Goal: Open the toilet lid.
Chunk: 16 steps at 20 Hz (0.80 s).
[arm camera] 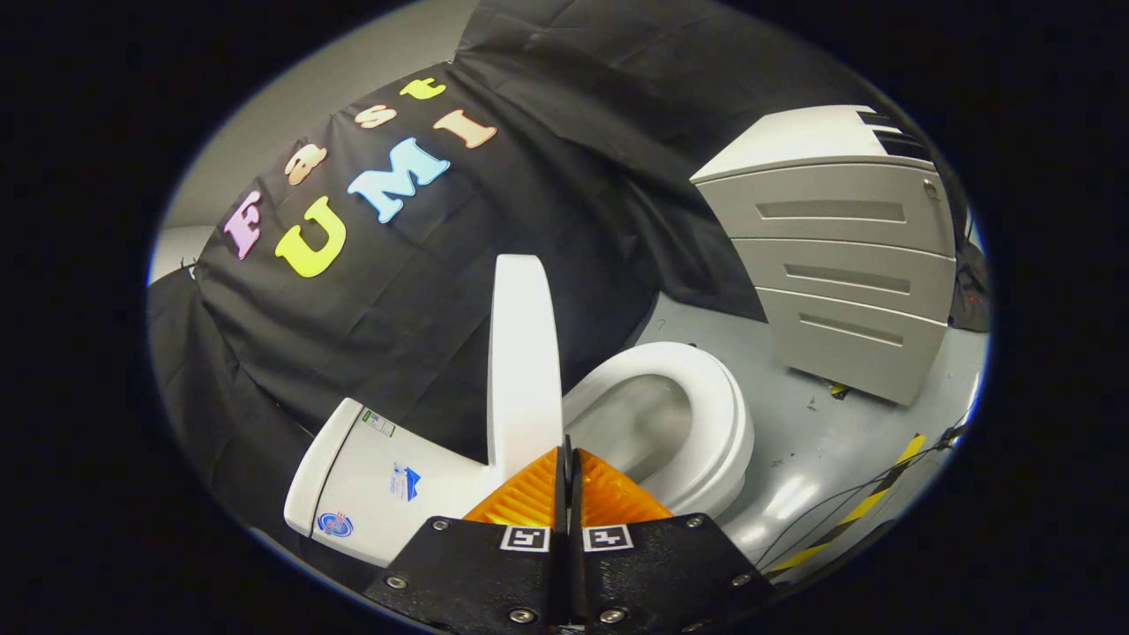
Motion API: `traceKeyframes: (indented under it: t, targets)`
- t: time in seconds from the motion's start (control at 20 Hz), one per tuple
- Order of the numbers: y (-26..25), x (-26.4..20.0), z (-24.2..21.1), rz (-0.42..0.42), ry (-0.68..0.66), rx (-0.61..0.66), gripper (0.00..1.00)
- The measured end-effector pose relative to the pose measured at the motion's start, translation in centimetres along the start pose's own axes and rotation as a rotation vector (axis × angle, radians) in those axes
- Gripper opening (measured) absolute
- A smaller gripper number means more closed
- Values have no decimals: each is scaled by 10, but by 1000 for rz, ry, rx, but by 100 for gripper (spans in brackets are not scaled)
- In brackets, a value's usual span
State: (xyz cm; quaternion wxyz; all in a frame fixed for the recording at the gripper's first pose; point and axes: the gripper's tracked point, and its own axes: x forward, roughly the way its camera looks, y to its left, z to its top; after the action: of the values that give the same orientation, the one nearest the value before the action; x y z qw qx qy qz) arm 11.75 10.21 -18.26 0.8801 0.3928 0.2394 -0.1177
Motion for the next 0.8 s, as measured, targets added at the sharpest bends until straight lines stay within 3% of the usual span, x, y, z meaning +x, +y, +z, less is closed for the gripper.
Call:
traceKeyframes:
  t: [0.8]
  targets:
    - [76,-23,1,41,-42,-321,0]
